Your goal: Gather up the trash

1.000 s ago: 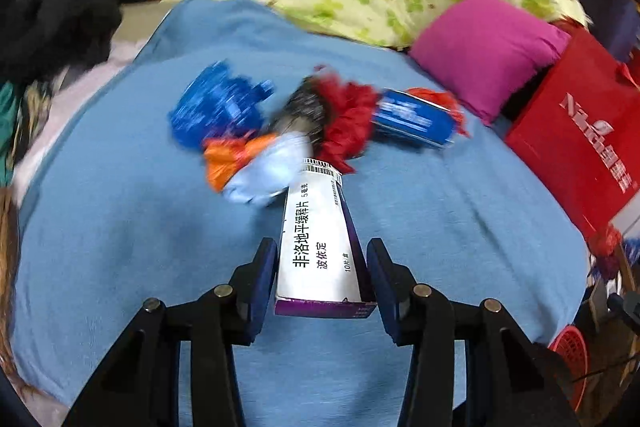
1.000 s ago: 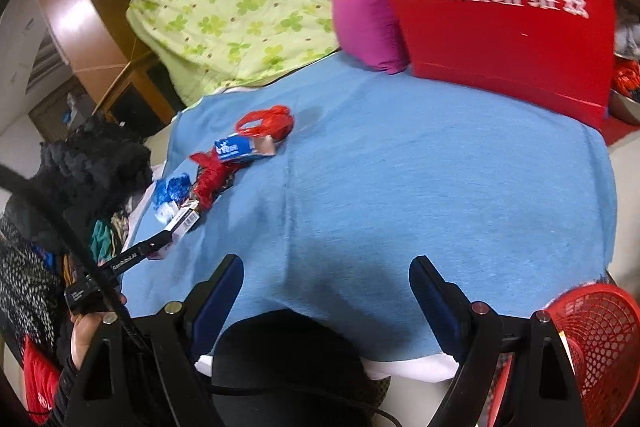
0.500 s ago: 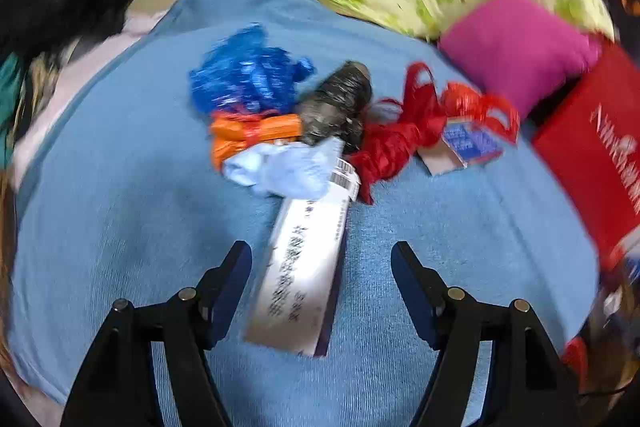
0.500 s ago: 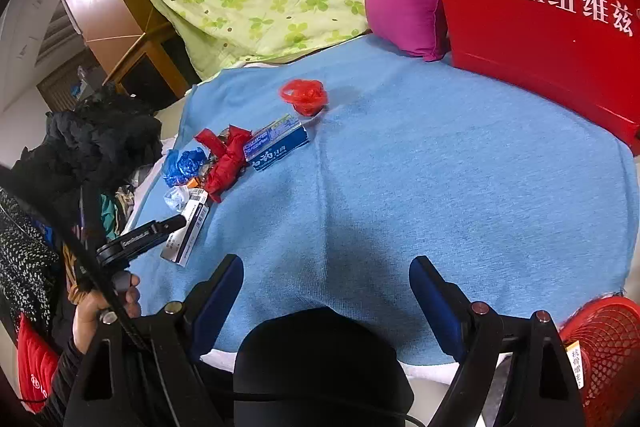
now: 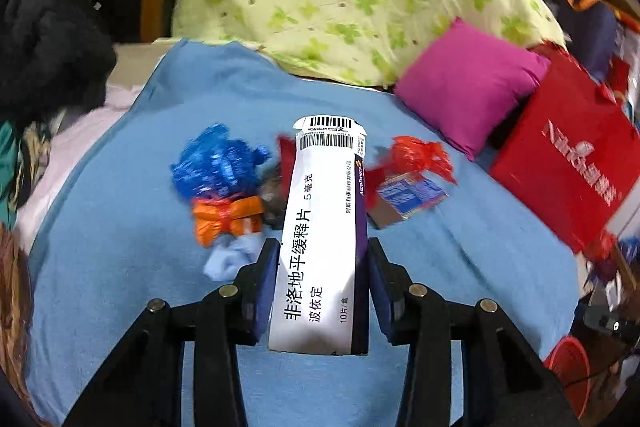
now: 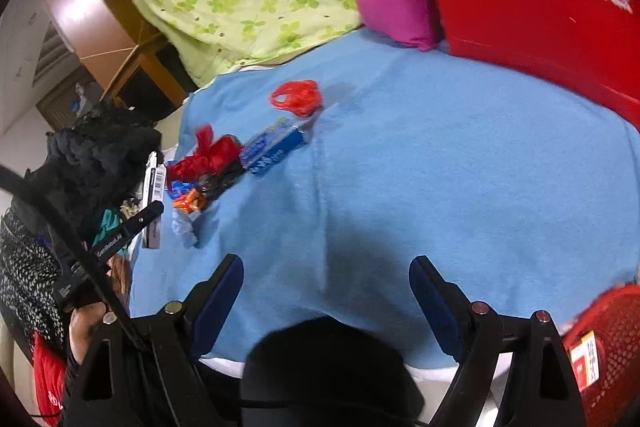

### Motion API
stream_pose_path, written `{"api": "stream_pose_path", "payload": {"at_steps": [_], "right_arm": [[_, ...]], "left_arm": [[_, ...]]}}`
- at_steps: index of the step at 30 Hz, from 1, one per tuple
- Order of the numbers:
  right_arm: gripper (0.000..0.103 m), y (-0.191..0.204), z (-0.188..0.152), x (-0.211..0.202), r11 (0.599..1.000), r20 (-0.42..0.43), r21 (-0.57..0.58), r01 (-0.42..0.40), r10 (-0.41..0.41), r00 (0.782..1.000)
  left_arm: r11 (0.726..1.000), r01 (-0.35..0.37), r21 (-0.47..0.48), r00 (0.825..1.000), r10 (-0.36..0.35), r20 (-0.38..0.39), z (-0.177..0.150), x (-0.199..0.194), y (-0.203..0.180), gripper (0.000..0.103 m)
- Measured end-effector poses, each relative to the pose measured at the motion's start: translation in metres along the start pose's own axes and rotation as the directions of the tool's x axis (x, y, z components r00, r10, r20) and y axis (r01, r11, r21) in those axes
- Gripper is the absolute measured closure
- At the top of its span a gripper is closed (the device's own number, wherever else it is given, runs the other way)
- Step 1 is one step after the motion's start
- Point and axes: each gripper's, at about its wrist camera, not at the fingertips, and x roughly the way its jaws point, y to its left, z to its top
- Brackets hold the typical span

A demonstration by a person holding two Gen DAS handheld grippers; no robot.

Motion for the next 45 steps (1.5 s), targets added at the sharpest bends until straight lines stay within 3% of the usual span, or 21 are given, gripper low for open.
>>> {"api": "stream_pose_path", "payload": {"at_steps": [4, 8, 10, 12, 15, 18, 22, 28, 32, 36, 37, 38, 39, 41, 45], "right_arm": [[0.016, 0.024, 0.013, 0.020, 0.999, -0.018, -0.015, -0.036, 0.036, 0.999], [0.016, 0.060, 0.030, 0.066, 0.992, -0.102, -0.001, -0.127, 0.127, 0.987], [0.016, 0.084, 0.039, 0.092, 0.987, -0.143, -0.052, -0.150, 0.141, 0.980], [0.016, 0.108, 0.043, 0.119, 0.979, -0.183, -0.135, -0.149, 0.124, 0.975], [0.016, 0.135, 0.042, 0.154, 0.956, -0.217, -0.276, -0.094, 0.033, 0.976], [0.016, 0.144, 0.040, 0.165, 0.946, -0.216, -0.309, -0.100, 0.032, 0.976], [0.016, 0.158, 0.047, 0.167, 0.933, -0.153, -0.341, -0.110, 0.060, 0.986], [0.016, 0.187, 0.067, 0.190, 0.916, -0.161, -0.374, -0.147, 0.092, 0.983], [0.016, 0.208, 0.078, 0.223, 0.901, -0.255, -0.370, -0.229, 0.138, 0.957], [0.016, 0.216, 0.076, 0.267, 0.915, -0.370, -0.324, -0.242, 0.113, 0.922], [0.021, 0.214, 0.072, 0.277, 0.918, -0.393, -0.324, -0.231, 0.092, 0.915], [0.039, 0.212, 0.067, 0.285, 0.919, -0.411, -0.327, -0.218, 0.069, 0.909], [0.048, 0.209, 0.063, 0.290, 0.920, -0.424, -0.324, -0.220, 0.066, 0.903], [0.058, 0.204, 0.058, 0.284, 0.920, -0.402, -0.326, -0.218, 0.073, 0.913], [0.059, 0.194, 0.064, 0.246, 0.926, -0.321, -0.317, -0.207, 0.100, 0.942]], "left_arm": [[0.999, -0.019, -0.033, 0.998, 0.017, -0.054, -0.013, 0.011, 0.021, 0.059], [0.997, -0.048, -0.067, 0.993, 0.040, -0.114, -0.027, 0.021, 0.032, 0.058], [0.993, -0.065, -0.096, 0.991, 0.053, -0.123, -0.030, 0.021, 0.041, 0.058], [0.988, -0.068, -0.139, 0.993, 0.053, -0.106, -0.032, 0.015, 0.050, 0.058], [0.977, -0.074, -0.200, 0.995, 0.060, -0.078, -0.034, 0.010, 0.066, 0.058], [0.966, -0.088, -0.245, 0.996, 0.079, -0.046, -0.033, 0.006, 0.076, 0.057], [0.948, -0.130, -0.290, 0.991, 0.126, -0.034, -0.030, 0.006, 0.086, 0.034], [0.917, -0.149, -0.370, 0.989, 0.142, -0.046, -0.031, 0.008, 0.103, 0.032], [0.886, -0.161, -0.434, 0.984, 0.178, -0.002, -0.032, -0.005, 0.117, 0.032], [0.854, -0.191, -0.484, 0.968, 0.245, 0.049, -0.034, -0.021, 0.129, 0.032], [0.850, -0.191, -0.491, 0.969, 0.244, 0.045, -0.035, -0.021, 0.132, 0.032], [0.849, -0.189, -0.494, 0.971, 0.237, 0.037, -0.035, -0.019, 0.133, 0.032], [0.852, -0.189, -0.489, 0.972, 0.232, 0.028, -0.035, -0.016, 0.133, 0.032], [0.864, -0.193, -0.466, 0.972, 0.233, 0.030, -0.033, -0.015, 0.128, 0.032], [0.883, -0.205, -0.422, 0.970, 0.239, 0.031, -0.033, -0.013, 0.117, 0.032]]}}
